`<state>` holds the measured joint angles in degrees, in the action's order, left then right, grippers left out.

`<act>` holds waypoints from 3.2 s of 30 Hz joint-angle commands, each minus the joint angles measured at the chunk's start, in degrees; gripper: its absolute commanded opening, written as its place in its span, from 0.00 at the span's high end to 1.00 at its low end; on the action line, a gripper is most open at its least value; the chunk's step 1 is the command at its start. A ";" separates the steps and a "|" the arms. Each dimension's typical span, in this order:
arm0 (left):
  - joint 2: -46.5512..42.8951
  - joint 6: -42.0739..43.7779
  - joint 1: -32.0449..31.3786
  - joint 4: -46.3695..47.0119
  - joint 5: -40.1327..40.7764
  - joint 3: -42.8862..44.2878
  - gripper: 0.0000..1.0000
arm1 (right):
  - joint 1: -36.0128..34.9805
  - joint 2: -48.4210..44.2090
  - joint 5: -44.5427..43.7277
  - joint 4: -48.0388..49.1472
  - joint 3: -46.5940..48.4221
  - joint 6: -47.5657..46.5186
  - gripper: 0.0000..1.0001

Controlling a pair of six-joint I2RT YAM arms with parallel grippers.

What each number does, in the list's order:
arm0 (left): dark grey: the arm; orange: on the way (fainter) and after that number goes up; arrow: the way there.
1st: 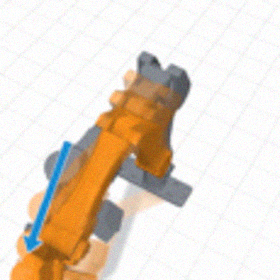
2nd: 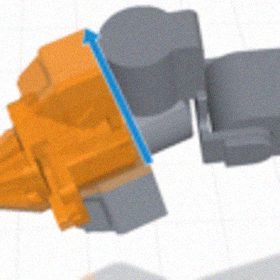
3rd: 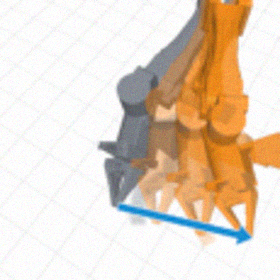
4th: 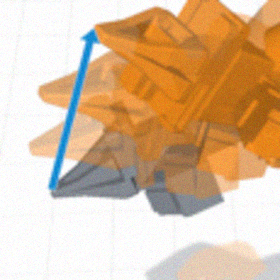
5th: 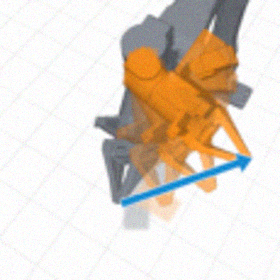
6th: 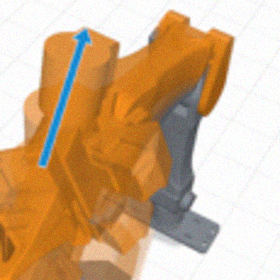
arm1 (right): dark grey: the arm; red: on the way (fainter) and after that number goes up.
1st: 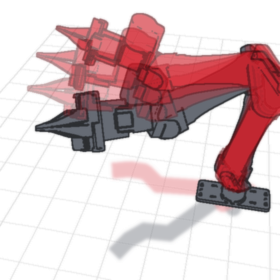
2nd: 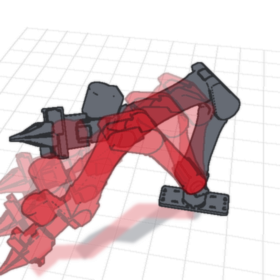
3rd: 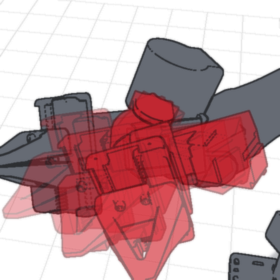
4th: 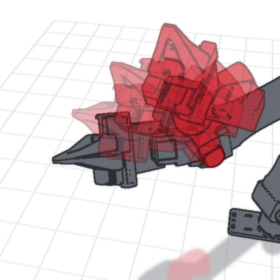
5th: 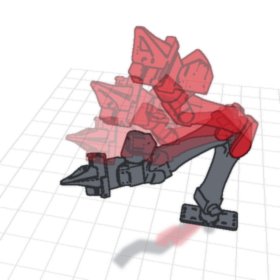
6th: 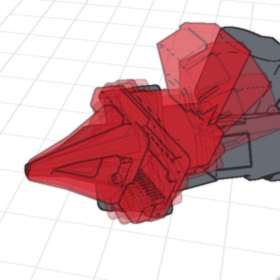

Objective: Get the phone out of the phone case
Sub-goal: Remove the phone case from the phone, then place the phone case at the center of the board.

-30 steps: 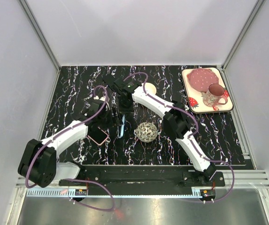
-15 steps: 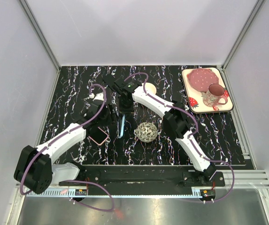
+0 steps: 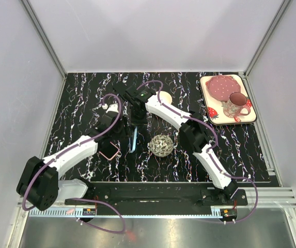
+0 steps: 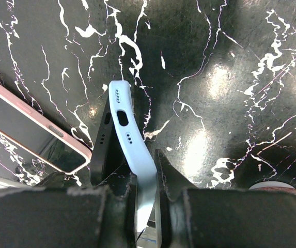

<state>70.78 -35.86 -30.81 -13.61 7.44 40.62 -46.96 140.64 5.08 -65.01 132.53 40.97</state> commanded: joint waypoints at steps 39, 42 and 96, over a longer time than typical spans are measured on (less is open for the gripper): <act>24.05 -4.84 -9.09 -19.18 29.99 11.85 0.63 | 0.99 -2.91 4.50 4.02 -5.79 1.74 1.00; 25.36 -5.36 -9.09 -20.22 31.22 12.63 0.65 | 1.08 -3.09 4.67 4.37 -6.40 1.74 1.00; 23.51 4.65 25.89 -15.65 -0.87 31.70 1.00 | 8.55 -15.21 7.85 34.79 -29.87 4.29 0.66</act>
<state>90.70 -34.85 -4.36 -27.94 1.83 62.85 -38.39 127.98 14.06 -33.08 103.50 44.56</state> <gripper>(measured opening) 0.079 0.197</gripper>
